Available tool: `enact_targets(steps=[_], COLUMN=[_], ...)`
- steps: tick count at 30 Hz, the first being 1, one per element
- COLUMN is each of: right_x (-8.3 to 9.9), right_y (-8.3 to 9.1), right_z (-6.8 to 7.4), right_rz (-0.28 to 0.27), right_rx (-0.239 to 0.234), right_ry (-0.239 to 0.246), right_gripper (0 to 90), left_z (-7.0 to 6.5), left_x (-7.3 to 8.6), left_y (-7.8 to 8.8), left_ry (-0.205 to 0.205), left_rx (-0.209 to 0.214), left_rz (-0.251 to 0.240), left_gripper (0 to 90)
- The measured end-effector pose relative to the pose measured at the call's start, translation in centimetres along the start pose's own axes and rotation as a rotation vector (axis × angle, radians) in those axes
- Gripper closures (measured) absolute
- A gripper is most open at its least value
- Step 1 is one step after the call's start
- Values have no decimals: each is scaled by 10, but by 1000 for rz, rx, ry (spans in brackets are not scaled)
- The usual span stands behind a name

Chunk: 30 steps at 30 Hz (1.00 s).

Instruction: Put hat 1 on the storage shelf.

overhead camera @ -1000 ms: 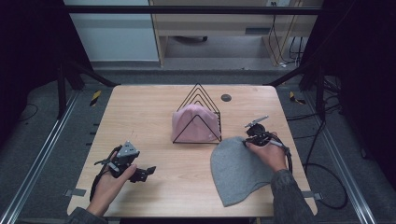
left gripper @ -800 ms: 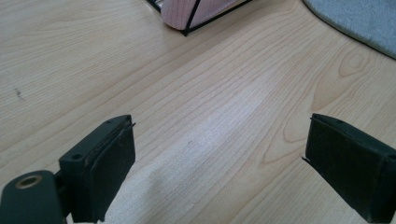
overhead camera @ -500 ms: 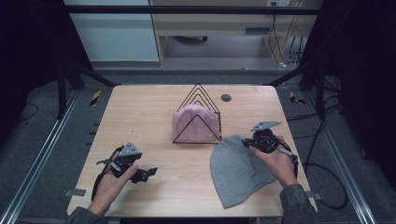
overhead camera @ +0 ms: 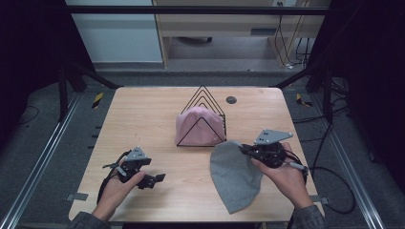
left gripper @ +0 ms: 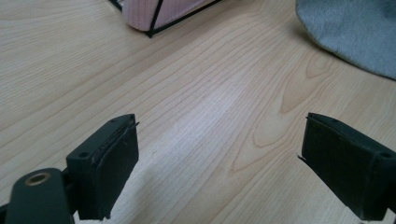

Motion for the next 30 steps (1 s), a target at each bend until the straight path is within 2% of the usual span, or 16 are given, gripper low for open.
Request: enact_targets(steps=[8, 11, 16, 23, 30], right_x=[-36, -51, -82, -116, -140], right_y=[0, -1, -4, -22, -37], right_z=[26, 35, 52, 67, 83], right_rz=[-57, -83, -113, -102, -98], right_rx=[-45, -67, -89, -118, -144], right_ry=[72, 88, 142, 198, 236], right_gripper=[865, 866, 866, 866, 867], left_z=[-8, -11, -16, -16, -16], left_x=[-2, -4, -7, -13, -17], left_y=[0, 1, 4, 8, 11], left_ry=[-6, -9, 6, 7, 9], left_rx=[42, 53, 92, 100, 97], left_rz=[-10, -23, -53, -90, -116], left_gripper=[141, 141, 148, 162, 177])
Point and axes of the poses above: each handheld gripper's, and its own axes: y roughly backward along the jaws, x roughly out of its underside, z roughly to its left, the point moved 9 cm from there along -y, roughly forward along the jaws, and after that the axes turned 14 degrees about -x, right-handed, at the moved point
